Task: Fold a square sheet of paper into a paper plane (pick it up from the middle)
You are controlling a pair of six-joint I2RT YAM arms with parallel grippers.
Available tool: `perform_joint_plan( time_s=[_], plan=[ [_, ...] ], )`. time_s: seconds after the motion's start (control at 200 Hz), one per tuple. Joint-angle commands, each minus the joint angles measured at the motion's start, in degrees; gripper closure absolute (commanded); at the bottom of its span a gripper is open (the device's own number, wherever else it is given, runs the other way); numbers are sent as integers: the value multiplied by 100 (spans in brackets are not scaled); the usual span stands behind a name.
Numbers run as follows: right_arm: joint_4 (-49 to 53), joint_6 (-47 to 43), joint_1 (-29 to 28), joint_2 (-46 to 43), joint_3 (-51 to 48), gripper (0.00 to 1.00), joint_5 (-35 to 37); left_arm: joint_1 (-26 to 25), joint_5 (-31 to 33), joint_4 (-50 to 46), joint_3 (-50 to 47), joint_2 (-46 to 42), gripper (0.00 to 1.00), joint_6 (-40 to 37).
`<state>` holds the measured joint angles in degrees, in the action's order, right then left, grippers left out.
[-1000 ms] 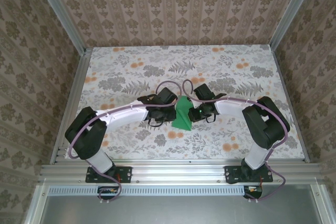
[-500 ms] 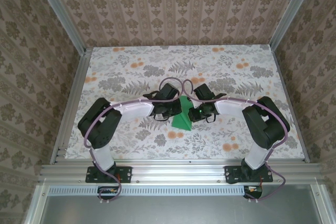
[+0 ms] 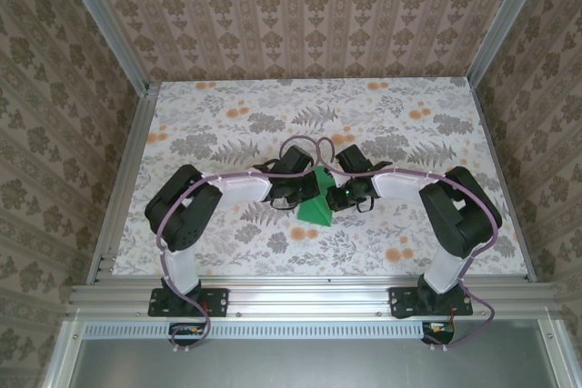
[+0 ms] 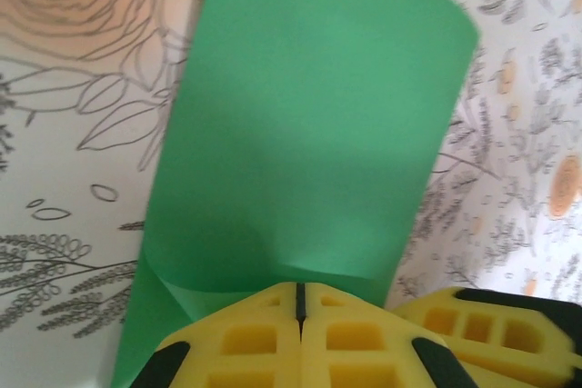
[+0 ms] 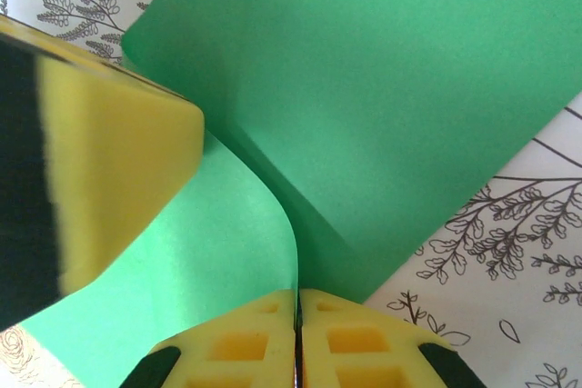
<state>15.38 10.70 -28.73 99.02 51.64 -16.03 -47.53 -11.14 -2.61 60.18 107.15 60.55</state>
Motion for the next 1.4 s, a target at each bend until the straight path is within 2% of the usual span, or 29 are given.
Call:
perform_joint_plan(
  time_s=[0.0, 0.225, 0.535, 0.715, 0.915, 1.195, 1.395],
  plan=[
    [265, 59, 25, 284, -62, 91, 144, -6, 137, -68, -121, 163, 95, 98],
    [266, 68, 24, 310, -50, 91, 140, -26, 249, -167, -157, 176, 95, 72],
    [277, 72, 24, 292, -40, 91, 127, 66, 425, -251, -40, -290, 91, -278],
    [287, 55, 25, 313, -31, 91, 124, 210, 248, 106, -181, -212, 90, -255],
    [284, 62, 24, 329, -39, 91, 118, 222, 229, 84, -282, 36, 91, -90],
    [264, 81, 25, 348, -42, 91, 109, 192, 366, -230, -301, 148, 92, -120],
    [256, 90, 22, 361, -40, 91, 91, 187, 350, -382, -105, -212, 90, -384]
  ],
)
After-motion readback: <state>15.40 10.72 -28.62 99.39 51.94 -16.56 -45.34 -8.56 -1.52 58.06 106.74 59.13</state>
